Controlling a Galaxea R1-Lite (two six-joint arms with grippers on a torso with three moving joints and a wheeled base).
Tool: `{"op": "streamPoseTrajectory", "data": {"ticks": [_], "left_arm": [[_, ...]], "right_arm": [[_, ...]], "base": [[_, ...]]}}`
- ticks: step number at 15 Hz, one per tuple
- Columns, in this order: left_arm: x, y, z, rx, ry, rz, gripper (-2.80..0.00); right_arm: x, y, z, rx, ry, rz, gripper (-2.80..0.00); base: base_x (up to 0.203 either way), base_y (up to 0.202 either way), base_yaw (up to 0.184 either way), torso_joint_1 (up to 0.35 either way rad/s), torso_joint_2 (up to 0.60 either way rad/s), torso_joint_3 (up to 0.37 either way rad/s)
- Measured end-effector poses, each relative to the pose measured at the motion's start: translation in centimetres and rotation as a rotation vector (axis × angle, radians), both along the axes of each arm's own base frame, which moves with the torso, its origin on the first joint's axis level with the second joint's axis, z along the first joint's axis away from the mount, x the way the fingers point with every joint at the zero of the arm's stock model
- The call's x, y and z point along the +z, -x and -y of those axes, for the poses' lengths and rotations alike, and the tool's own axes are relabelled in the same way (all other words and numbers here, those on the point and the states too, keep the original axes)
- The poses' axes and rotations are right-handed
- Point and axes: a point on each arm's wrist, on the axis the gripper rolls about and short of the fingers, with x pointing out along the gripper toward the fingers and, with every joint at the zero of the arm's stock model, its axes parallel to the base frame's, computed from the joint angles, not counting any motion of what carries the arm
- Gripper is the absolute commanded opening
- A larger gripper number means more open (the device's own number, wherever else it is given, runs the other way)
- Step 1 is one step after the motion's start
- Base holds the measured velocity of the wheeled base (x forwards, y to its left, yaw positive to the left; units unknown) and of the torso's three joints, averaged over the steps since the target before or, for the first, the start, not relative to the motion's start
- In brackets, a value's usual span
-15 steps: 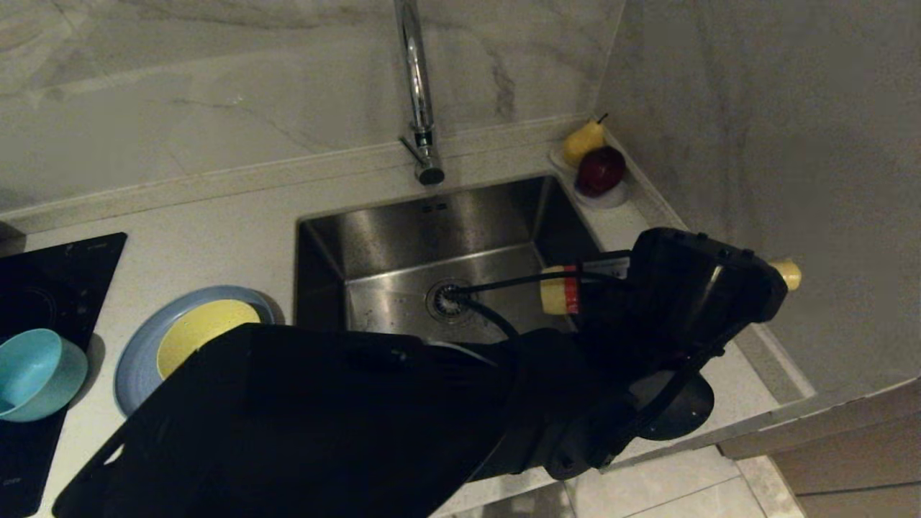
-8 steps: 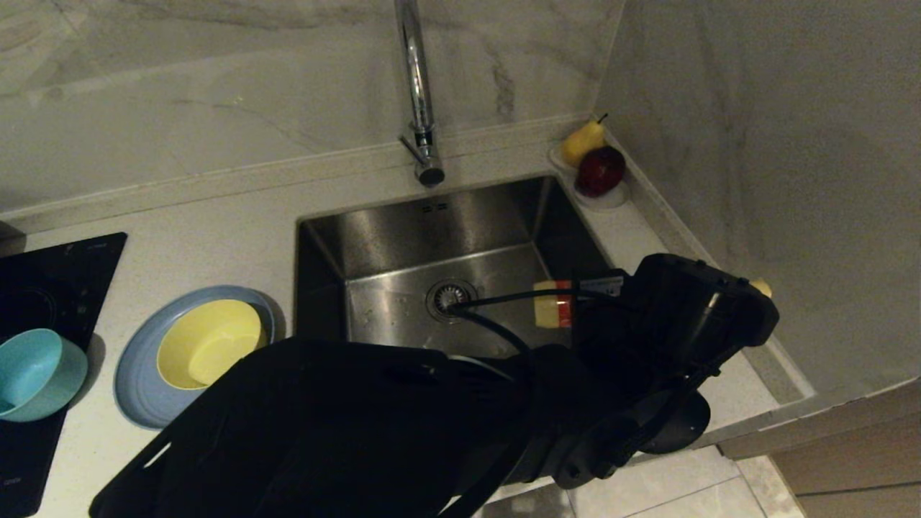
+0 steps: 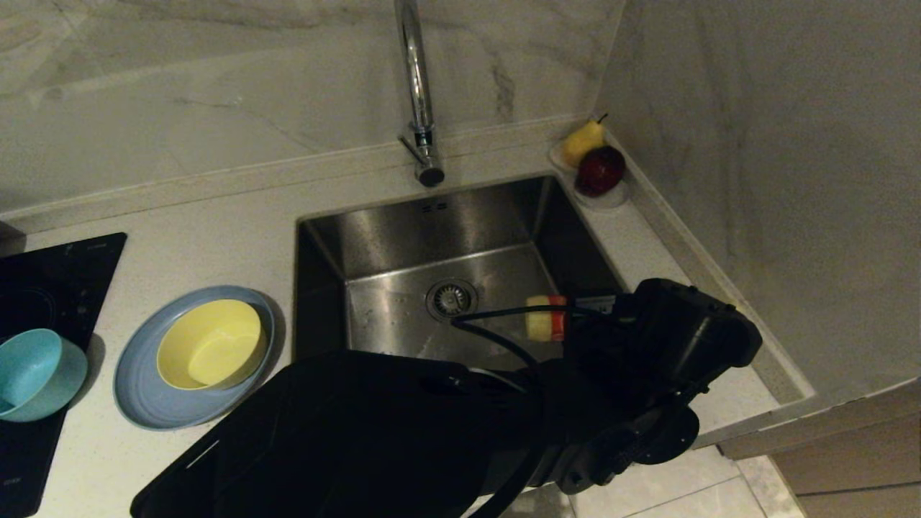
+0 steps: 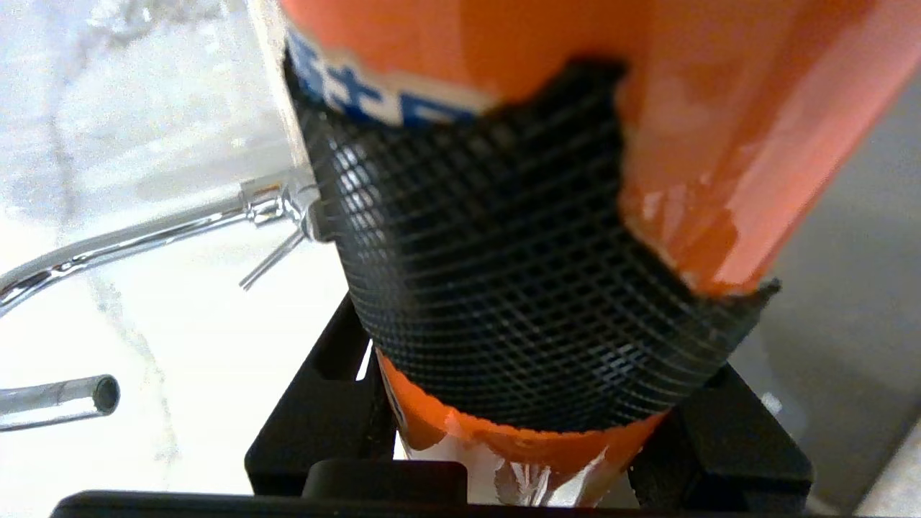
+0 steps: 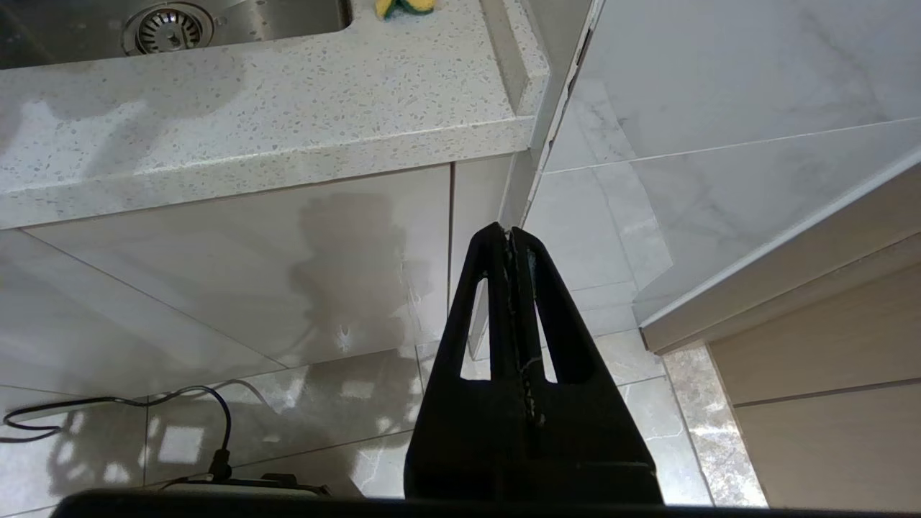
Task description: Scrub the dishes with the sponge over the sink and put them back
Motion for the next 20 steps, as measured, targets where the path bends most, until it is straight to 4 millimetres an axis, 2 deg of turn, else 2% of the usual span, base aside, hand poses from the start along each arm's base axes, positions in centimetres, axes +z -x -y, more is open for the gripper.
{"op": "streamPoseTrajectory", "data": {"ticks": [20], "left_arm": [[-3.0,-1.1,0.2,0.063,-0.062,-0.012,-2.8]], "right_arm": [[0.0,0.0,0.0,0.0,0.0,0.0,-2.8]], "base": [[0.0,0.0,0.0,0.0,0.0,0.0]]}}
